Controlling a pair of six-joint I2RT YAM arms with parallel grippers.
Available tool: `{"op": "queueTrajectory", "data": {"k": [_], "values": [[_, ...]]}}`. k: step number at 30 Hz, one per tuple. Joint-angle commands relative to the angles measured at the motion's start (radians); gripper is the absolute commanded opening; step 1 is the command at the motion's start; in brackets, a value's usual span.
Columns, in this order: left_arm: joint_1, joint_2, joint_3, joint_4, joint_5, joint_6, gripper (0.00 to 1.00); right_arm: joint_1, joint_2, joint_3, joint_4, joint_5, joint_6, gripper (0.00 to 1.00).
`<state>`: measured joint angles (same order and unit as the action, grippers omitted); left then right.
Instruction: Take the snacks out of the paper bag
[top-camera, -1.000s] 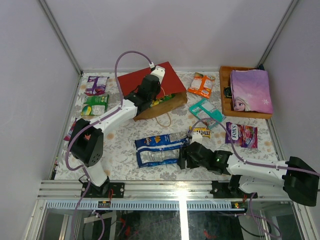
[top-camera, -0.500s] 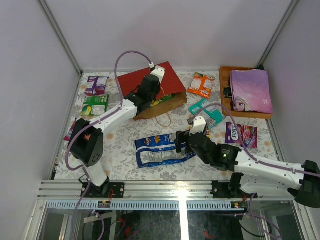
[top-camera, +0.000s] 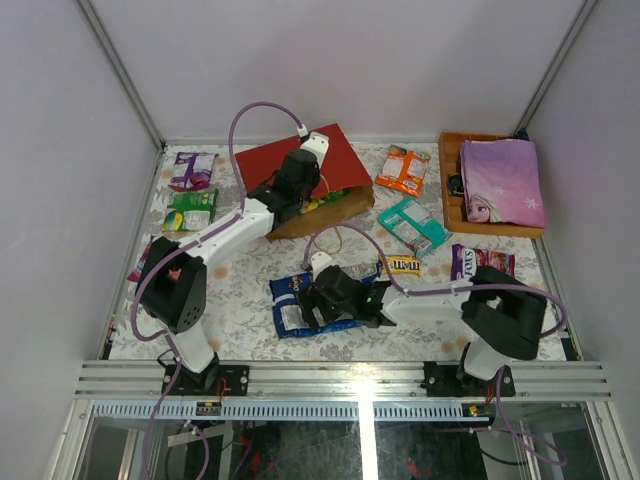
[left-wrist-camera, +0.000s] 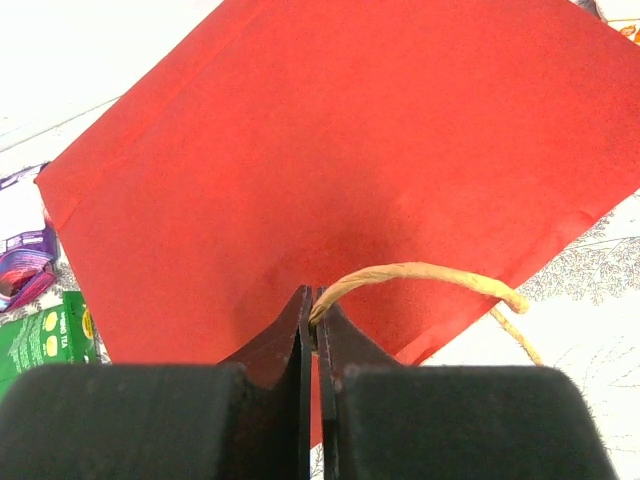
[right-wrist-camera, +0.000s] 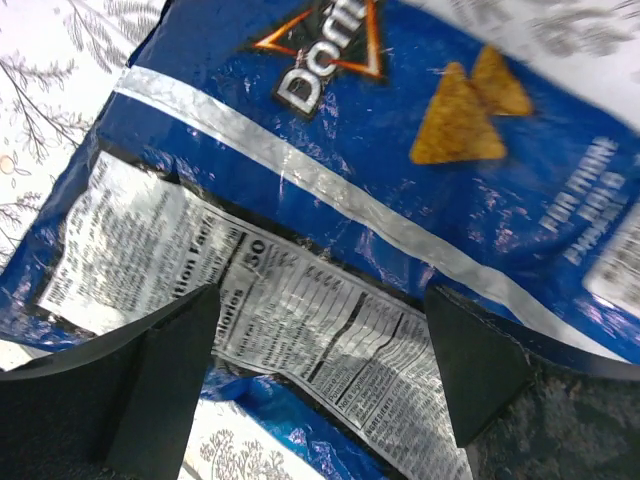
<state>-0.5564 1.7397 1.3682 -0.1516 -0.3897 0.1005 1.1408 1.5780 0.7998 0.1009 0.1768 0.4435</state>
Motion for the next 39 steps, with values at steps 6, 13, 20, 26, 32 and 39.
{"op": "queueTrajectory", "data": {"k": [6,13,20,26,32,39], "values": [[0.044,-0.048,-0.007,-0.001,0.073,-0.032,0.00,0.005,0.230,0.110,0.166,-0.142,0.003,0.88],[0.072,-0.070,0.001,-0.028,0.089,-0.043,0.00,0.006,0.413,0.308,0.181,-0.149,0.011,0.88],[0.087,-0.075,0.005,-0.040,0.106,-0.058,0.00,0.006,0.432,0.422,0.189,-0.202,0.042,0.88],[0.091,-0.077,-0.004,-0.028,0.106,-0.066,0.00,0.005,0.171,0.222,0.277,-0.154,0.027,0.94],[0.101,-0.109,-0.088,0.071,0.121,-0.117,0.00,-0.048,-0.199,-0.022,0.217,-0.031,0.057,0.99],[0.111,-0.192,-0.206,0.182,0.158,-0.151,0.00,-0.411,-0.531,-0.155,-0.104,0.028,0.129,0.99]]}}
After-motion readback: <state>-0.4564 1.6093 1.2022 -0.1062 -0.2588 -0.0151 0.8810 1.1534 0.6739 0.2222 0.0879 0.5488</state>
